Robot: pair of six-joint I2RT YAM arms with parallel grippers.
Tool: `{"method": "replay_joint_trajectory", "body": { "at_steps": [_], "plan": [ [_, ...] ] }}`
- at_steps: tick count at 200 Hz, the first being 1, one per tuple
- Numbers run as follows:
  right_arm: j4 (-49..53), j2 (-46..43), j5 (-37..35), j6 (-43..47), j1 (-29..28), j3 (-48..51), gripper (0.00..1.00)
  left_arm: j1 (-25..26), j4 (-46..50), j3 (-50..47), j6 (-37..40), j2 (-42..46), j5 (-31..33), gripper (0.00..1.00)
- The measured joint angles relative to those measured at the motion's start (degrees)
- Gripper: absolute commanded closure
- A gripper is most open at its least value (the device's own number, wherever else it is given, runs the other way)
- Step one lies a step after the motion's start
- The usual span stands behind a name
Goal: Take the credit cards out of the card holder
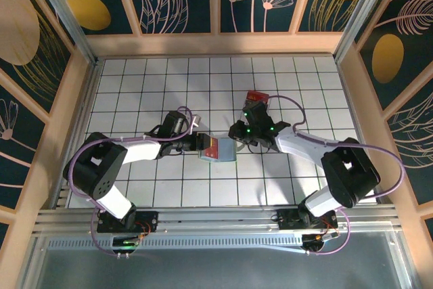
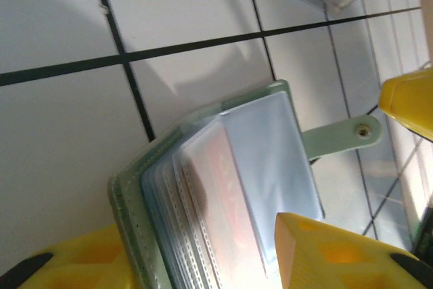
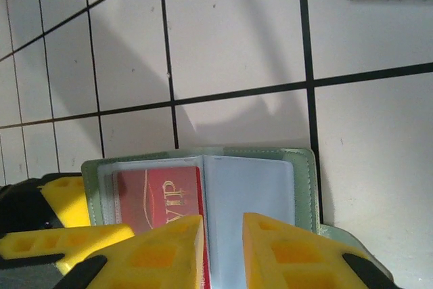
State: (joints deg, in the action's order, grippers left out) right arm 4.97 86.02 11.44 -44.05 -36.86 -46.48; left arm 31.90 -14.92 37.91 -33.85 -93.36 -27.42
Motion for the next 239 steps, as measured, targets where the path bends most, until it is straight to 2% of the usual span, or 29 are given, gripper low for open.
{"method": "replay_joint_trajectory", "body": {
  "at_steps": [12, 48, 111, 143, 180, 239],
  "plan": [
    [-0.28, 0.50, 0.50, 0.00, 0.00, 0.02, 0.79, -0.02, 1.40, 0.37, 0.79, 0.31, 1.81, 0.44],
    [-0.85, 0.94, 0.74, 0.00, -0.17, 0.02, 0.79, -0.02, 7.04, 0.96, 2.19, 4.20, 8.24, 0.39],
    [-1.36, 1.05, 0.66, 0.04, -3.37, -0.37, 0.76, 0.00, 12.39, -0.09, 0.79, 13.75, 15.96, 0.39],
    [-1.84, 1.05, 0.72, 0.02, -4.81, -1.16, 0.74, 0.44, 11.96, -5.01, -2.10, 19.63, 17.68, 0.37],
    [-2.21, 1.66, 1.22, 0.00, -6.12, -1.46, 0.73, 2.54, 11.02, -9.14, -5.25, 21.38, 18.56, 0.28],
    [-2.71, 4.72, 2.25, -1.09, -7.37, -2.01, 0.73, 2.95, 7.10, -11.58, -8.33, 20.76, 17.33, 0.31]
  ]
}}
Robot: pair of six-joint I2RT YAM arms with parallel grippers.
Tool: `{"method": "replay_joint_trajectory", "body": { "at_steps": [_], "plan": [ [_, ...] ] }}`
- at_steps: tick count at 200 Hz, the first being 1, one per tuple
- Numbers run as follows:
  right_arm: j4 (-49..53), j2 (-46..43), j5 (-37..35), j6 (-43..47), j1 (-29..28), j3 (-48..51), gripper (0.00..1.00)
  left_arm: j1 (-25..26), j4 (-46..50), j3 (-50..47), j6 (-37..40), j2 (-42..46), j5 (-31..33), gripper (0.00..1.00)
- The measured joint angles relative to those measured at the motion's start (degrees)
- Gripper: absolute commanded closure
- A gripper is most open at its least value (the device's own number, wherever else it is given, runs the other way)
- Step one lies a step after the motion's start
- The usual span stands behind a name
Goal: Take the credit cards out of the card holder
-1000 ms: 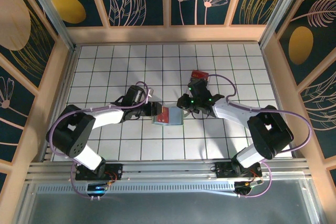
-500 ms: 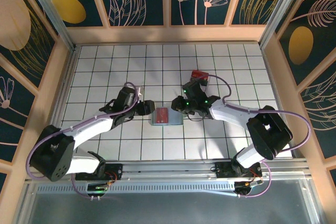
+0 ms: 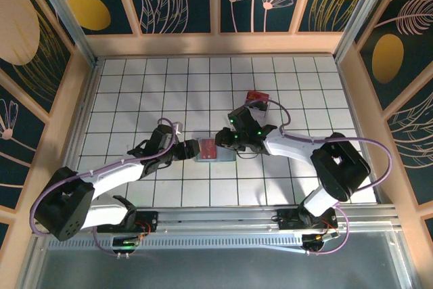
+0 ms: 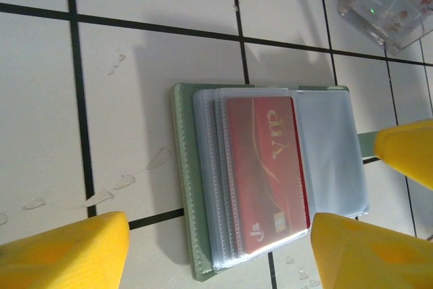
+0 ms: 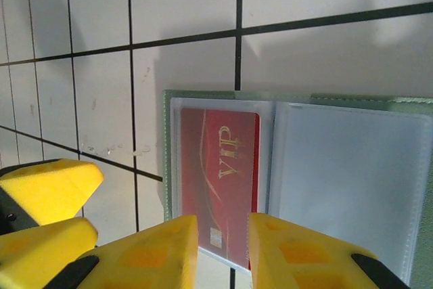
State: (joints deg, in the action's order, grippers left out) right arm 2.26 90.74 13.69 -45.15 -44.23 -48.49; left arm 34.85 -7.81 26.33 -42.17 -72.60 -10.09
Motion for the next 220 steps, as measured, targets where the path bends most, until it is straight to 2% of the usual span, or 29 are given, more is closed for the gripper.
{"method": "replay_joint_trajectory", "body": {
  "at_steps": [111, 151, 220],
  "plan": [
    [-3.37, 5.44, 4.07, -1.75, -0.02, 0.02, 0.76, 1.11, -6.43, -1.27, -1.42, -8.90, -5.77, 0.54],
    [-3.43, 7.15, 4.92, -1.95, -0.02, 0.04, 0.76, 1.14, -6.78, -1.03, -0.98, -9.88, -4.81, 0.61],
    [-5.81, 8.13, 7.13, -2.01, 0.37, 0.04, 0.76, 1.11, -7.96, -0.48, -1.25, -11.67, -4.00, 0.68]
  ]
}}
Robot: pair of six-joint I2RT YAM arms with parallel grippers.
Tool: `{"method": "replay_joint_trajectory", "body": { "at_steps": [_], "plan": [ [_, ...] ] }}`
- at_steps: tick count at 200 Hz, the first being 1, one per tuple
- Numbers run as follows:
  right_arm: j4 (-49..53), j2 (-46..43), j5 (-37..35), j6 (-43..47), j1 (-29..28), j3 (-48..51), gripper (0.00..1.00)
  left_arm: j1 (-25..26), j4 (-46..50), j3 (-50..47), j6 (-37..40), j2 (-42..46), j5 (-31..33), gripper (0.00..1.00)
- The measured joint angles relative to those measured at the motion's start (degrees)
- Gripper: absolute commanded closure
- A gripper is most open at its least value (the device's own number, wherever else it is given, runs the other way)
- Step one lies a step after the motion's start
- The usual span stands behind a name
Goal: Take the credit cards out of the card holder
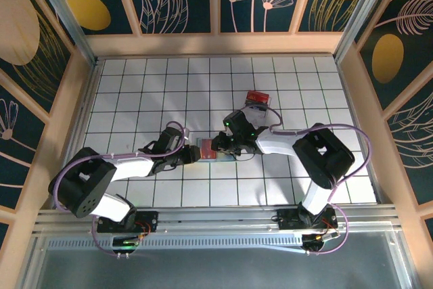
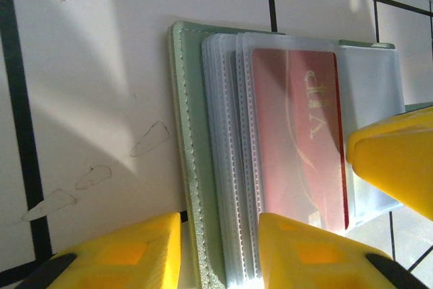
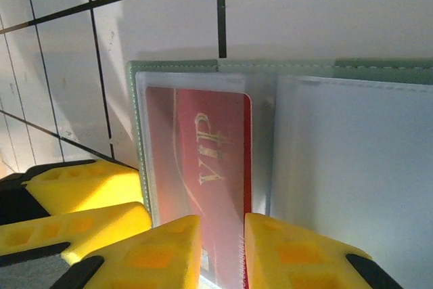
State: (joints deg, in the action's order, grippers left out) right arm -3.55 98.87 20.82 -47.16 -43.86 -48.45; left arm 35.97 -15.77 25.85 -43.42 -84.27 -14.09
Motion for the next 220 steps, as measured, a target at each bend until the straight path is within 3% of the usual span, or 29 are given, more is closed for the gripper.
{"method": "replay_joint_trajectory", "body": {
  "at_steps": [220],
  "plan": [
    [-2.71, -0.96, -0.15, -1.44, 1.55, 3.39, 0.76, 0.00, -7.78, 0.09, -3.37, -4.15, -0.39, 0.76]
  ]
}}
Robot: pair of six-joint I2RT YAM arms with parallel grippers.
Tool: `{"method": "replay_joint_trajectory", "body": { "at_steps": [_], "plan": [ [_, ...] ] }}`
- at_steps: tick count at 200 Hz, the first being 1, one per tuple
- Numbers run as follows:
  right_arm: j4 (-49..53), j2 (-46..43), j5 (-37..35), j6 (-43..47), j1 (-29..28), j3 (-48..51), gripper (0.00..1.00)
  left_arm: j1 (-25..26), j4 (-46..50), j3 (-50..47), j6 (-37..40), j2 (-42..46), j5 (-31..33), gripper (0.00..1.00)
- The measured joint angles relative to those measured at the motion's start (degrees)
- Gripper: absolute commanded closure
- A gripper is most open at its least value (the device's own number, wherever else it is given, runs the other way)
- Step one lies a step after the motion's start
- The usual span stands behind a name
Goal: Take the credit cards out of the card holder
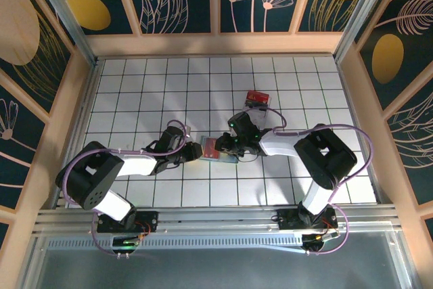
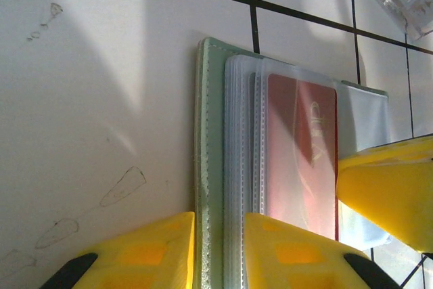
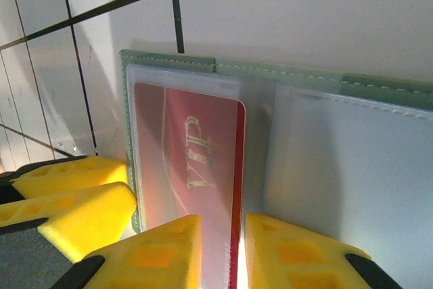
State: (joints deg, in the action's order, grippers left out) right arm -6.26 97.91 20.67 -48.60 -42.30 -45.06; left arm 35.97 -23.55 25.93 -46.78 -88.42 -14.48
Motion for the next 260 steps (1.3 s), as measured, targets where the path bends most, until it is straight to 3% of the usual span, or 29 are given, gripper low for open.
{"method": "replay_joint_trajectory", "body": {
  "at_steps": [184, 260],
  "plan": [
    [-11.82, 1.07, 4.15, -4.61, 1.84, 3.02, 0.76, -0.02, -0.35, 0.00, -0.04, -0.31, -0.26, 0.76],
    [-18.43, 3.37, 6.73, -7.52, 2.47, 4.74, 0.76, -0.31, -0.44, 0.00, -0.28, -0.63, -0.26, 0.82]
  ]
}}
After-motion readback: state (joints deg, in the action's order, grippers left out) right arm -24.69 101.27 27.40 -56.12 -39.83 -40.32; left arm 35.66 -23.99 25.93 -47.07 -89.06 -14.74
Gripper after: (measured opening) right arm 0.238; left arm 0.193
